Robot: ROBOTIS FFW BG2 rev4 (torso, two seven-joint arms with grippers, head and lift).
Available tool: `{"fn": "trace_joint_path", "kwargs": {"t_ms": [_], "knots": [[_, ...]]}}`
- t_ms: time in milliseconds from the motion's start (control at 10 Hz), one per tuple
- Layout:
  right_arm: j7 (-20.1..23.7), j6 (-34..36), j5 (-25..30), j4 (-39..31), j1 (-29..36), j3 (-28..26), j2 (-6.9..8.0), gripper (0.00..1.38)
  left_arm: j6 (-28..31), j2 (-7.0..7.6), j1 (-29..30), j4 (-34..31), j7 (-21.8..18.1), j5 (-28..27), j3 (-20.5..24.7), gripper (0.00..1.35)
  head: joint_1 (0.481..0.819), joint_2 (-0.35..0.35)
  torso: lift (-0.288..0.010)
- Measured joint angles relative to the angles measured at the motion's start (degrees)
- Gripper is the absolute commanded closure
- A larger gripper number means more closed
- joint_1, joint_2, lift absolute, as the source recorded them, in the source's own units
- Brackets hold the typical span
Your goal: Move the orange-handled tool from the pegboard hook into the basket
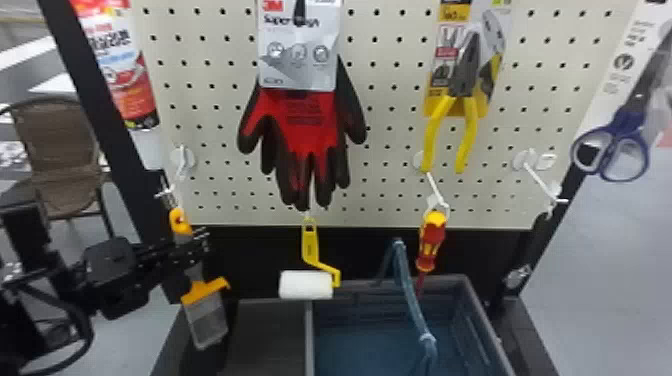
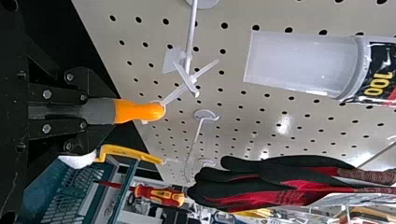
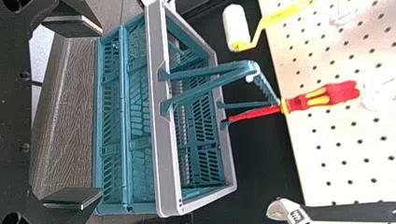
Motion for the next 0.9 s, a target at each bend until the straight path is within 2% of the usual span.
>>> {"fn": "trace_joint_path", "kwargs": {"t_ms": [100,200,400,900], "knots": [[1.3,-3.0,0.3,0.6,0.9,-0.1,-0.99,0.1,0.0,-0.01,0.2,0.0,0.0,0.0,0.2,1.21,0.549,0.0,-0.1],[2.8,-5.8,1.2,1.4,1.2,-0.5,-1.37,0.1,0.0,-0.09,0.3,0.0,0.0,0.0,0.4,1.21,0.549,0.0,-0.1],[4.5,-7.7,2.4,2.2,1.0,-1.4,-1.19,0.1,0.0,-0.25,0.4,0.0,0.0,0.0,0.6,1.21,0.549,0.0,-0.1],[4.5,-4.9,3.5,0.7,0.9,-2.1,-0.19,0.1,1.3,-0.12,1.1,-3.1,0.0,-0.1,0.6,1.21,0.549,0.0,-0.1]]}}
